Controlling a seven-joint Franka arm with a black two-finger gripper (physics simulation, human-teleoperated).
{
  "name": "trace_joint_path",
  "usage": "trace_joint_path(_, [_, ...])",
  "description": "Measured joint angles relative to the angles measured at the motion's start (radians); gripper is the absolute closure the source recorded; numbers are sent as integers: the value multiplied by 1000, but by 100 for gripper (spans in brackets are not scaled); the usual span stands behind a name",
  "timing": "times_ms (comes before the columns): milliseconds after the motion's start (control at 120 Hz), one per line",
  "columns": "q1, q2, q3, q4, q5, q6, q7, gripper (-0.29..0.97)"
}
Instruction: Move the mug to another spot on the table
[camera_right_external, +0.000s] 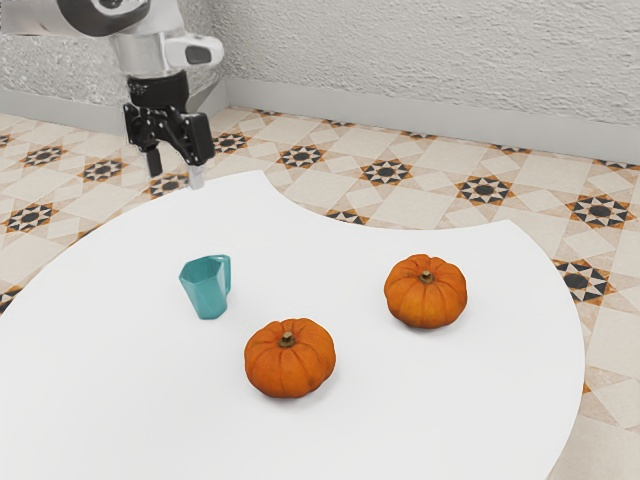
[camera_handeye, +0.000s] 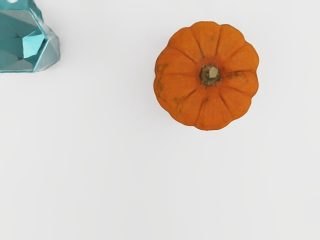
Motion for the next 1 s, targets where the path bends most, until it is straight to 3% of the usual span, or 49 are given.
trace_joint_path(133, [-4,40,6,-7,8,116,18,0])
trace_joint_path(333, [24,356,7,223,35,192,36,0])
trace_joint_path(525, [19,631,4,450,83,173,30,0])
trace_joint_path(775, [17,831,-7,595,169,216,24,0])
trace_joint_path(1000, [65,936,-11,612,243,289,36,0])
